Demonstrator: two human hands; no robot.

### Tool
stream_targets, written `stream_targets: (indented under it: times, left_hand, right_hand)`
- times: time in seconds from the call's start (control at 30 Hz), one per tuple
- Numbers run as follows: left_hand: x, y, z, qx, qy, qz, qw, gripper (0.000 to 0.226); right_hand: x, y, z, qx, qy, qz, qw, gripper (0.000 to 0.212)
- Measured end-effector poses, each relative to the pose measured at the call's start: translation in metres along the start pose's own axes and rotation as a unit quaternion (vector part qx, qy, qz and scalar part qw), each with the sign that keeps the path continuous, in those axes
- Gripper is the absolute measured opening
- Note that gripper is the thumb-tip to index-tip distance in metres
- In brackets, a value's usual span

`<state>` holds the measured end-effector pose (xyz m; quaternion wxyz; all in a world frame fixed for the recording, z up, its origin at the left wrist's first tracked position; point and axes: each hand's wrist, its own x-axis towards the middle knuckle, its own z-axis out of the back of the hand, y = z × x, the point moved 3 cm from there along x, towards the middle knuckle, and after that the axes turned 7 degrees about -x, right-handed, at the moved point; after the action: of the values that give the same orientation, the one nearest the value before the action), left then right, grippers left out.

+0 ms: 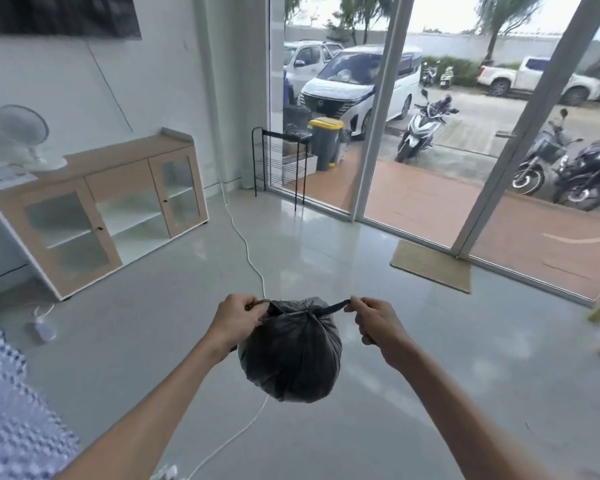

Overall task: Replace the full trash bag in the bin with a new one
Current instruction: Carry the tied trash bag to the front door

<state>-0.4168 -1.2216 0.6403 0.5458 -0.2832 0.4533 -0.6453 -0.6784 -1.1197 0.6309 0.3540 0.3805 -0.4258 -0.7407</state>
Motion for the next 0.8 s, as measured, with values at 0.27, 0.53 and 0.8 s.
stream_targets:
  times: [0.27, 0.53, 0.8]
  left_hand:
    - [0.164, -0.079, -0.052, -0.014, 0.067, -0.06, 0.996, 0.03]
    - [0.317, -0.137, -0.124, -0.003, 0.089, -0.078, 0.993, 0.034]
    - [0.477, -0.199, -0.184, -0.003, 0.087, -0.054, 0.995, 0.03]
  right_hand:
    - [0.11, 0.042, 0.051, 0.035, -0.088, -0.01, 0.995, 0.034]
    - [0.267, 0.071, 0.108, 0.072, -0.097, -0.004, 0.993, 0.032]
    - [0.44, 0.124, 0.156, 0.089, -0.061, 0.001, 0.994, 0.03]
